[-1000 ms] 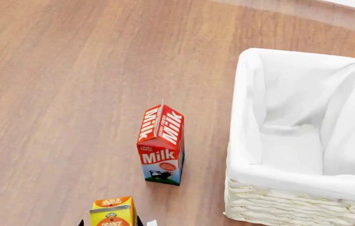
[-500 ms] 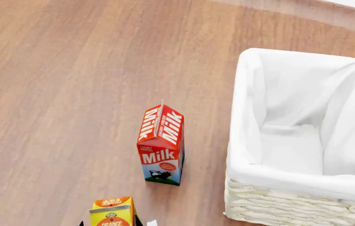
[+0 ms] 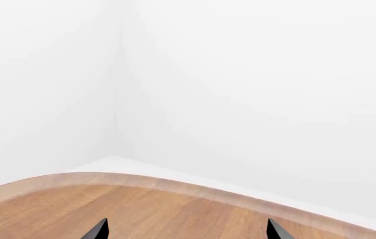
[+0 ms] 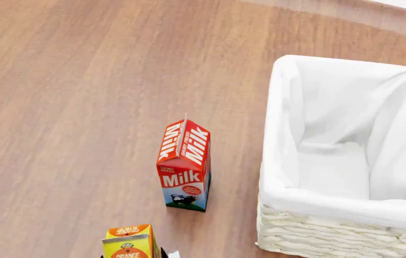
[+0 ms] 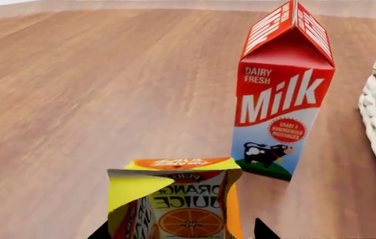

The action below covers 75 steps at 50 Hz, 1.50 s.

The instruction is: Pick up the orange juice, and put it in the basket.

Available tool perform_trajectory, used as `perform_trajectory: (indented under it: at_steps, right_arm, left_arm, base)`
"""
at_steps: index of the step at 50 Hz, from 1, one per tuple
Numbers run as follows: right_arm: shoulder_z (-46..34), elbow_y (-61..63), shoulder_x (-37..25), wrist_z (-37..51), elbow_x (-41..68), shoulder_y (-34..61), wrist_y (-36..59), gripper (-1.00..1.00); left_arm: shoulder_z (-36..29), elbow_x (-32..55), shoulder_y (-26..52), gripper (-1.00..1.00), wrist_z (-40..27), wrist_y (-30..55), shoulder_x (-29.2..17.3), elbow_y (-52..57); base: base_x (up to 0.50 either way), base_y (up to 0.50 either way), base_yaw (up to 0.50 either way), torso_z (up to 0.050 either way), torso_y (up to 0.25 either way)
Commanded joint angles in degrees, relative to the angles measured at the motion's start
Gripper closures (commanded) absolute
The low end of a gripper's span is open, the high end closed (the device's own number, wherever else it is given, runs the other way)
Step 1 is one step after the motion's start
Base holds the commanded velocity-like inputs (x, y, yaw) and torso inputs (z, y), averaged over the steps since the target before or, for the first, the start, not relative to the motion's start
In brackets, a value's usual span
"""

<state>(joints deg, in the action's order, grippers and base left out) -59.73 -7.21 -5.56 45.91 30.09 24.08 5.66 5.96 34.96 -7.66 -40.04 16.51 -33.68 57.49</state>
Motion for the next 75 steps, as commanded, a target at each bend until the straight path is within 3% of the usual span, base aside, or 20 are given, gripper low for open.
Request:
perform_trajectory:
  at_steps: [1,2,18,38,57,75]
  right_arm:
    - [0.95,-3.22,1.26,-3.49,-0.06,0.78,-1.35,-1.00]
    - [0.92,-3.28,1.26,-3.43,-0.10,0.79,-1.44,1.00]
    - [0.29,0.45,-0.09,-1.64,0.09,1.09,-0.01,1.00]
    - [1.22,26.29,-6.98,4.59,4.51,4.98,10.13,1.00]
    - [2.86,45.74,-6.44,11.82,11.89,12.54,21.08,1.00]
    - [7.21,55.21,-5.35,19.26,19.36,20.34,28.51,1.00]
  left_arm:
    - [0.90,-0.25,0.44,-1.00,2.06,-0.11,0.85,-1.24]
    - [0.86,-0.28,0.43,-1.00,2.05,-0.16,0.83,-1.27]
    - [0.78,0.16,0.40,-1.00,1.35,-0.30,0.16,-1.04]
    - [0.03,-0.16,0.20,-1.00,0.85,-0.86,-0.32,-1.11]
    - [0.54,1.12,-0.02,-1.00,-0.16,-1.07,-1.46,-0.30]
    - [0.37,1.26,-0.34,-1.00,-0.90,-1.85,-2.28,-0.34]
  base:
    - [0.00,0.00,0.00,0.000,0.000]
    - [0.00,0.00,0.00,0.000,0.000]
    - [0.00,0.00,0.00,0.000,0.000]
    - [0.00,0.00,0.00,0.000,0.000]
    - [0.00,0.00,0.00,0.000,0.000]
    - [0.00,0.00,0.00,0.000,0.000]
